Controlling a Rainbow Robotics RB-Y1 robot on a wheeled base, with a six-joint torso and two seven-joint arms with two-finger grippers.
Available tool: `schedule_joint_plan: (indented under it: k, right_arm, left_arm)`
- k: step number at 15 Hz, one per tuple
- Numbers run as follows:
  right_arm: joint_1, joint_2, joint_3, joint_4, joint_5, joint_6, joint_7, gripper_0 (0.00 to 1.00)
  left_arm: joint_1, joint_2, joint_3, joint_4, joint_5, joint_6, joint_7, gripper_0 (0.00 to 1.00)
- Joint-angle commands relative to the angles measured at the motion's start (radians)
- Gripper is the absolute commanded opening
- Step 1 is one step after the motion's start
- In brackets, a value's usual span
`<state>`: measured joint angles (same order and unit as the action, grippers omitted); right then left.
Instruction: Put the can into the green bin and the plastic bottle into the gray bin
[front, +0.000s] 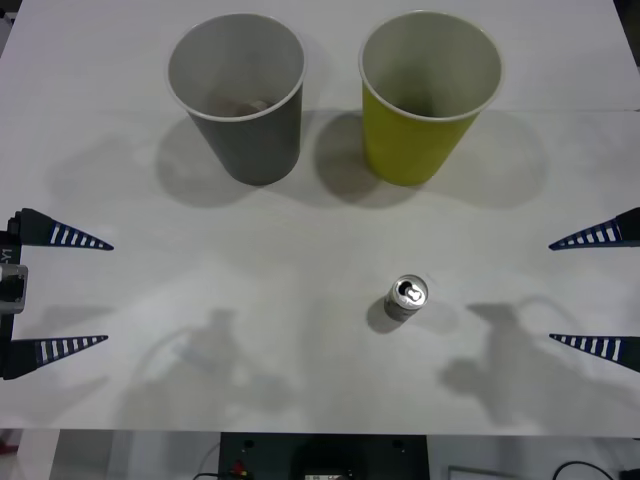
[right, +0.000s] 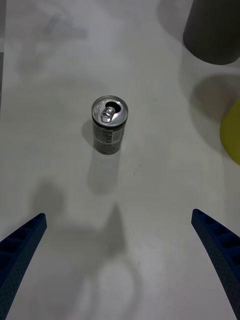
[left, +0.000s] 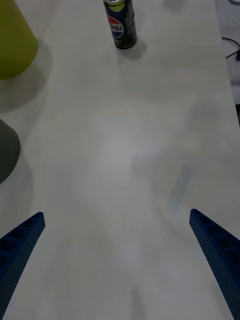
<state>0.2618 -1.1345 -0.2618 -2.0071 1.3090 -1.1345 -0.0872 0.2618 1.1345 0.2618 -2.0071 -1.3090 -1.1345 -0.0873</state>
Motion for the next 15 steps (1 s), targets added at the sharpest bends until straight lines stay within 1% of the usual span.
schedule_joint_plan:
  k: [1,2,7,9,13,15]
  right_arm:
    - [0.0,0.0,0.0,0.0,0.0,0.0,0.0,1.0]
    - [0.007,0.013,0.004,0.01,0.001,-0.002,0.001,1.0]
    - [-0.01,0.016,0.004,0.042,-0.01,-0.024,0.015,1.0]
    - [-0.018,0.03,0.006,0.054,-0.01,-0.024,0.026,1.0]
    - [-0.035,0.074,0.032,0.103,-0.011,-0.024,0.076,1.0]
    - [-0.041,0.091,0.046,0.143,-0.043,-0.021,0.164,1.0]
  left_arm:
    - [0.0,0.0,0.0,0.0,0.0,0.0,0.0,1.0]
    - [0.0,0.0,0.0,0.0,0.0,0.0,0.0,1.0]
    - [0.0,0.0,0.0,0.0,0.0,0.0,0.0,1.0]
    - [0.0,0.0,0.0,0.0,0.0,0.0,0.0,1.0]
    - [0.0,0.0,0.0,0.0,0.0,0.0,0.0,1.0]
    - [0.0,0.0,0.0,0.0,0.0,0.0,0.0,1.0]
